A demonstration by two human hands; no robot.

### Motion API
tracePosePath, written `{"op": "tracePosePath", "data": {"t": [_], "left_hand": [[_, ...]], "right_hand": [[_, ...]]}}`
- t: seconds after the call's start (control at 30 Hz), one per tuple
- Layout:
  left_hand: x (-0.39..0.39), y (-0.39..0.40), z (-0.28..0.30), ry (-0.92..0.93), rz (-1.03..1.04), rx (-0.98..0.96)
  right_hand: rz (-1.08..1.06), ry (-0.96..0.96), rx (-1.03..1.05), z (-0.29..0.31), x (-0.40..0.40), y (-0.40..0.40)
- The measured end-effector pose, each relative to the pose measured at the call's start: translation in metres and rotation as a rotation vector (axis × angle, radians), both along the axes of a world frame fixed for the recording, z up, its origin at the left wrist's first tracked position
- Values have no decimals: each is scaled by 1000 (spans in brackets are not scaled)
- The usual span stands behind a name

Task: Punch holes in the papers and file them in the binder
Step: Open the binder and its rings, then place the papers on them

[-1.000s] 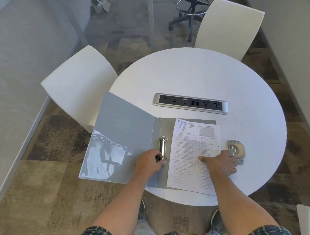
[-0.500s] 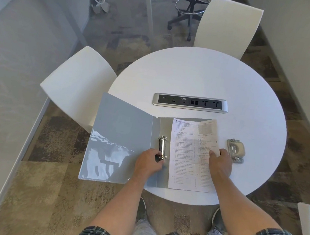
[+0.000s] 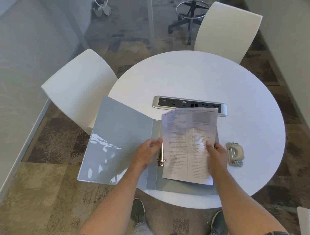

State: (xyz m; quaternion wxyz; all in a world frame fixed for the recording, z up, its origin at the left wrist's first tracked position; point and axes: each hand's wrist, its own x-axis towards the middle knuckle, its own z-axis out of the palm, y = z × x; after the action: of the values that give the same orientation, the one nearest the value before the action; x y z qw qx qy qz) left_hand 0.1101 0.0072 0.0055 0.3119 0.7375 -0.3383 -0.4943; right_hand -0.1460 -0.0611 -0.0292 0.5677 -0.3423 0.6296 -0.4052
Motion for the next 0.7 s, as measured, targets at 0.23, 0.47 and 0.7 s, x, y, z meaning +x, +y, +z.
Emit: {"op": "tracePosePath", "data": {"t": [0.23,0.47,0.7], "left_hand": [[20,-7,20,81,82,-26],[8,-9,27,47,-111,-76],[-10,-18,55,-80,44,-198]], "right_hand": [[67,-335,41,15,30,-4],[3,-429,22,28,16,-28],[220,-203,46,23,31,-38]]}}
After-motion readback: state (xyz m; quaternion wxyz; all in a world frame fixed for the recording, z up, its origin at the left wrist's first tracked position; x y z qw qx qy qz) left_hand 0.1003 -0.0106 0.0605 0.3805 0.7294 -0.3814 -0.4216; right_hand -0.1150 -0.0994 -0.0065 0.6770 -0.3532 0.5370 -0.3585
